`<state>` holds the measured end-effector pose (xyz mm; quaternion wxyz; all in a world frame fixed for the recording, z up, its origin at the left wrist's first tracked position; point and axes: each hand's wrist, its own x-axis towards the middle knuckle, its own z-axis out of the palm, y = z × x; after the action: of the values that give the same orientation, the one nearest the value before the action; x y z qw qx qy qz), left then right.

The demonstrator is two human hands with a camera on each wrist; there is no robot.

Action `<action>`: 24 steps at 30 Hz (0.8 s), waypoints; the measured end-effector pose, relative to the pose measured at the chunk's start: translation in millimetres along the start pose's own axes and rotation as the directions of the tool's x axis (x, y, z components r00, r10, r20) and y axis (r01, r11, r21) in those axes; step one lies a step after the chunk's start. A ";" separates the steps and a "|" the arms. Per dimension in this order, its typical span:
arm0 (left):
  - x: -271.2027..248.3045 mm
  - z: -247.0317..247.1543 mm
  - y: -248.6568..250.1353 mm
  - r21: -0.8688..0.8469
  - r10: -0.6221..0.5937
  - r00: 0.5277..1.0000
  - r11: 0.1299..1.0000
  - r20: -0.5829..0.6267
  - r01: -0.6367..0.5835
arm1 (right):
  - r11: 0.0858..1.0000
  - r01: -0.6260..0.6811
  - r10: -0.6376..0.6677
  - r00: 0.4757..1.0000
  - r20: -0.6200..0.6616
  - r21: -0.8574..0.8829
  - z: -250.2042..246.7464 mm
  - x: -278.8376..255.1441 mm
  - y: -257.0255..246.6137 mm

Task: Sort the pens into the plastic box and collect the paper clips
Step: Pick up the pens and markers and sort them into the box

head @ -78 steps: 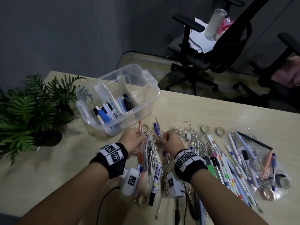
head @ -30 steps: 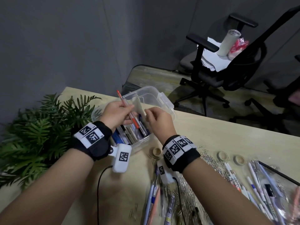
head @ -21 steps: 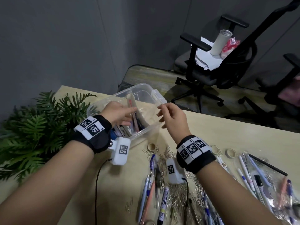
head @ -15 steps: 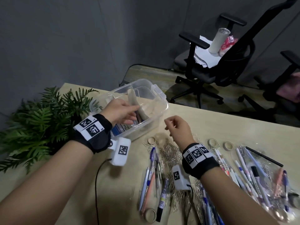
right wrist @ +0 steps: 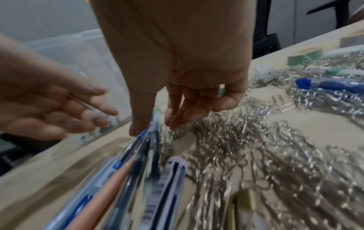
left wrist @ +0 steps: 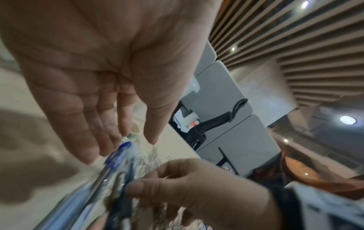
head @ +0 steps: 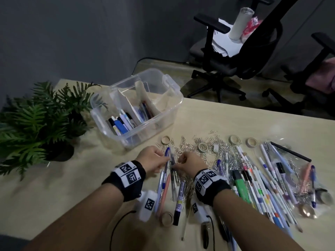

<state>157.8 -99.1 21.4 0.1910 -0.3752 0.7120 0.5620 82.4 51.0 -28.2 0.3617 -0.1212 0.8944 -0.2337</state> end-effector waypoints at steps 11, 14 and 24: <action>54.4 27.5 -14.6 0.254 0.079 0.978 0.967 -0.193 -0.028 | 0.988 -0.039 0.020 0.992 -0.125 -0.152 8.8 17.7 -0.7; 61.2 29.1 -11.0 0.281 0.072 0.977 0.960 -0.202 -0.012 | 0.988 -0.038 0.019 0.991 -0.129 -0.150 1.9 21.9 2.9; 73.7 21.8 1.1 0.377 0.097 0.985 0.926 -0.140 -0.038 | 0.974 -0.054 0.048 0.998 -0.036 -0.218 -3.4 29.5 -6.6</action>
<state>106.2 -102.0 -35.3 0.1829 -0.3502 0.8310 0.3917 59.4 35.1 -40.1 0.3381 -0.1337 0.9230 -0.1262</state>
